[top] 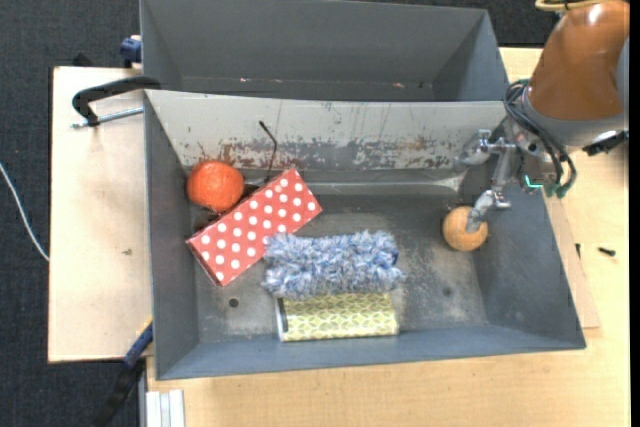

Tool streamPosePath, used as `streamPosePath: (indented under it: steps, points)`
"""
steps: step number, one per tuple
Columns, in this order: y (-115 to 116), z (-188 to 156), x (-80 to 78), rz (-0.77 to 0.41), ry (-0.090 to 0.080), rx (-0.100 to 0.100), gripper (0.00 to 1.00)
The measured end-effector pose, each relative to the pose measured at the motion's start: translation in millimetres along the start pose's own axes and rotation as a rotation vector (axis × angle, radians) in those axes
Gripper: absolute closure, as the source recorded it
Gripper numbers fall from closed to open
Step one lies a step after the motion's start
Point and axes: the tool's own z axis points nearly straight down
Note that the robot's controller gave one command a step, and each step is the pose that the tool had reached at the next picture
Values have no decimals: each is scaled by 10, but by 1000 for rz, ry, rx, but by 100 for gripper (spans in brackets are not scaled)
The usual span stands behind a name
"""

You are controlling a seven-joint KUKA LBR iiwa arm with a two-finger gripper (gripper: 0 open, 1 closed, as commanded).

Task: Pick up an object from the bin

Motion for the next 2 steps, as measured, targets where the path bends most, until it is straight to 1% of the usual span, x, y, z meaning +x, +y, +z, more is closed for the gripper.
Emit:
streamPosePath:
  steps: [1, 2]
  points:
    - [5, -52, -20, -2, -8, 2, 0]
    - [-28, 728, -11, -152, -13, -6, 100]
